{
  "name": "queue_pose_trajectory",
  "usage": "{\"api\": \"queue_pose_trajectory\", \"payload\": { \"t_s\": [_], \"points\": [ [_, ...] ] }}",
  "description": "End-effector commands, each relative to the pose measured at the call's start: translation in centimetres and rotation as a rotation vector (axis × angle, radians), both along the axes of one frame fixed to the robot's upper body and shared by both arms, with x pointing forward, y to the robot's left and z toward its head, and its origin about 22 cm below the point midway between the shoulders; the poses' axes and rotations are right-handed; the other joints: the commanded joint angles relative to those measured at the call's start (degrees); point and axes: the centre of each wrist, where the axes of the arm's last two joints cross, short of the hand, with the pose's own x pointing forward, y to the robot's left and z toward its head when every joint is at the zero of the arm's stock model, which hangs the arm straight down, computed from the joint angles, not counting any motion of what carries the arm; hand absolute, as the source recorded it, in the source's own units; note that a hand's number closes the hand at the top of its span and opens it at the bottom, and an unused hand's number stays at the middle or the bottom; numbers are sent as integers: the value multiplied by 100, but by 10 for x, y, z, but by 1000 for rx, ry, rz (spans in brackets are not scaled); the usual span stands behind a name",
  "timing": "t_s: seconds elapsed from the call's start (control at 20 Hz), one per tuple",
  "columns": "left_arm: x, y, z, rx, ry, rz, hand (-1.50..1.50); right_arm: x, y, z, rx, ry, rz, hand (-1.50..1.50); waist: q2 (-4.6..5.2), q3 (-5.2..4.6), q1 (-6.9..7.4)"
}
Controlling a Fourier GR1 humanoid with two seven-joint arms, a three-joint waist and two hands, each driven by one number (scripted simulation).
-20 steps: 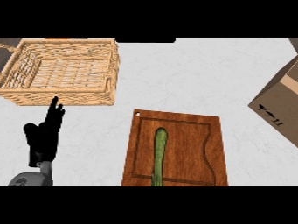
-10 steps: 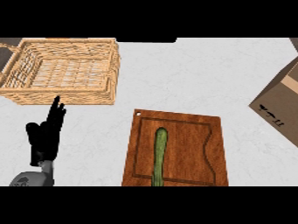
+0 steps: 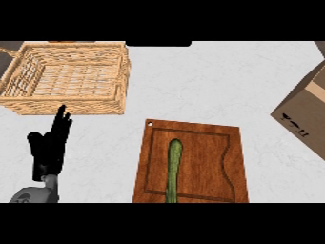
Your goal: Pick the sweet potato from the cutting board and place it in the cardboard box
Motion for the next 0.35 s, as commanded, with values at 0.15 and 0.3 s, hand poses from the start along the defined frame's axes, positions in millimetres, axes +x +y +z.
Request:
{"api": "queue_pose_trajectory", "payload": {
  "t_s": [0.15,0.3],
  "points": [
    [2,8,-6,20,3,24,0,-11,-27,10,287,-259,42,-150,-9,-14,-88],
    [13,10,9,17,-13,36,0,-42,-59,13,320,-290,2,-150,-12,-12,-104]
  ]
}}
